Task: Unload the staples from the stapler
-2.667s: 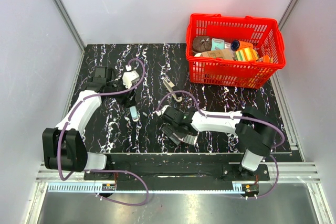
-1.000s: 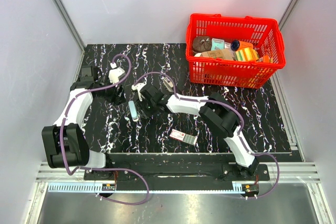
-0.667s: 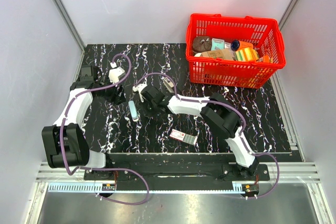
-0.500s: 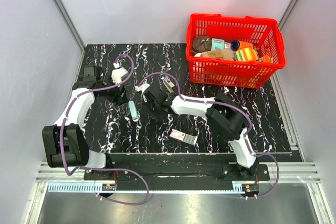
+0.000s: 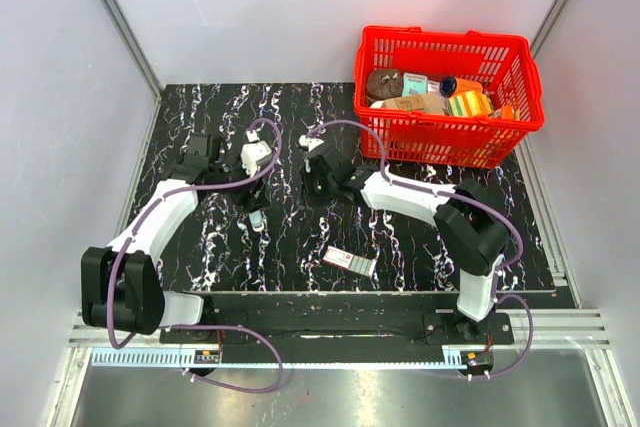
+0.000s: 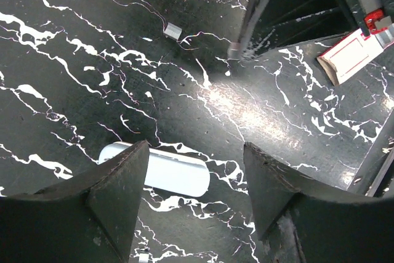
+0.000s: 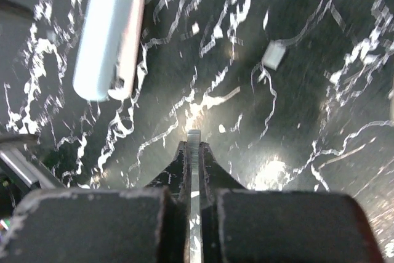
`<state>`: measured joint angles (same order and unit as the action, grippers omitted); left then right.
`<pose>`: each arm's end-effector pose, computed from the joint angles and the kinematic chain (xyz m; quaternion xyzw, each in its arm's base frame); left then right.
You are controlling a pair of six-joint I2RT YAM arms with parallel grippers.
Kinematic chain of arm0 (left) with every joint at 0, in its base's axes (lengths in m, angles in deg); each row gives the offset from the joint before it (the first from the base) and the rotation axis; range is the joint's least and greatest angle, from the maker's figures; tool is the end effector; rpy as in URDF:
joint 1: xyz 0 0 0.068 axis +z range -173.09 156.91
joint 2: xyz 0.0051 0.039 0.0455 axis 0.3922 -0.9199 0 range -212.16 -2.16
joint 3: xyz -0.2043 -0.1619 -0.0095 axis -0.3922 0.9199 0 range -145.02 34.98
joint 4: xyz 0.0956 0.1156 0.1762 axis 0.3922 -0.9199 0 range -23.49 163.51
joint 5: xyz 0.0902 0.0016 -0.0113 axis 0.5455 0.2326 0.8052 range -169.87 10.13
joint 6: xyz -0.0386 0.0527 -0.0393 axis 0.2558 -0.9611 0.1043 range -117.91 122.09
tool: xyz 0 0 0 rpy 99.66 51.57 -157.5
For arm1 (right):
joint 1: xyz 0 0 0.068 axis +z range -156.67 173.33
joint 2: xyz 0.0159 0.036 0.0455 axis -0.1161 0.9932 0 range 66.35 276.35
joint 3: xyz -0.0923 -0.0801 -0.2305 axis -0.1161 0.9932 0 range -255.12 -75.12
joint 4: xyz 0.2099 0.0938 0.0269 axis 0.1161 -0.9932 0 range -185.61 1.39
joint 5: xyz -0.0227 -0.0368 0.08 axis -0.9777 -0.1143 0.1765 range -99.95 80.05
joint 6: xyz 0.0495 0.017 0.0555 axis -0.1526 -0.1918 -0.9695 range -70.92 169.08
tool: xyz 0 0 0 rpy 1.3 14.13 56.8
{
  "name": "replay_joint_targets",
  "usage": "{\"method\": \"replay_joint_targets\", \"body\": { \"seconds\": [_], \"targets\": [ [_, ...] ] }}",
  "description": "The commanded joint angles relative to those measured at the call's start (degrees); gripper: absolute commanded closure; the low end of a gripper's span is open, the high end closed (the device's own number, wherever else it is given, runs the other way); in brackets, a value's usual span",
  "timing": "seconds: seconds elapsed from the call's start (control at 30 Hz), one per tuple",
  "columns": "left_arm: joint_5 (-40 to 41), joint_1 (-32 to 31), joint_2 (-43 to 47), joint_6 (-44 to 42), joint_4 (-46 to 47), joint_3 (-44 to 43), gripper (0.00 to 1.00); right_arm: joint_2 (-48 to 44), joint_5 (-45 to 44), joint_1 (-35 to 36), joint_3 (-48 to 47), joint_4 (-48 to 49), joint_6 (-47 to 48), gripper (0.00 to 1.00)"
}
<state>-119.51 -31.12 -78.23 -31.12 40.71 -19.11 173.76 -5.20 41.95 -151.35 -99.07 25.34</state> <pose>0.2422 -0.0758 0.2326 0.4118 0.8031 -0.2534 0.3482 0.2683 0.3124 0.2029 -0.2129 0.8865 0.2721 0.3080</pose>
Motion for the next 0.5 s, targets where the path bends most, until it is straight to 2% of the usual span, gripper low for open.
{"method": "replay_joint_targets", "body": {
  "seconds": [0.0,0.17,0.23,0.3,0.4,0.47],
  "targets": [
    [-1.2,0.0,2.7,-5.4,3.1,1.1,0.32,-2.1,7.1,-1.2,4.9,0.2,-3.7,1.00],
    [-0.9,-1.0,2.1,-7.8,1.6,1.3,0.32,-0.1,14.3,-2.4,9.4,5.0,-6.2,1.00],
    [-0.4,-1.7,2.2,-8.8,1.2,1.7,0.32,1.0,15.7,-2.6,9.8,5.0,-6.4,0.95],
    [0.6,-2.7,2.3,-9.8,1.2,2.2,0.32,1.2,16.2,-2.8,10.0,4.9,-6.2,0.86],
    [2.2,-4.3,2.4,-11.4,1.2,2.8,0.32,1.0,14.9,-3.4,9.7,2.8,-4.8,0.57],
    [3.2,-5.6,2.1,-12.3,1.5,2.8,0.32,1.0,13.1,-3.5,9.1,0.7,-3.3,0.45]
  ]
}}
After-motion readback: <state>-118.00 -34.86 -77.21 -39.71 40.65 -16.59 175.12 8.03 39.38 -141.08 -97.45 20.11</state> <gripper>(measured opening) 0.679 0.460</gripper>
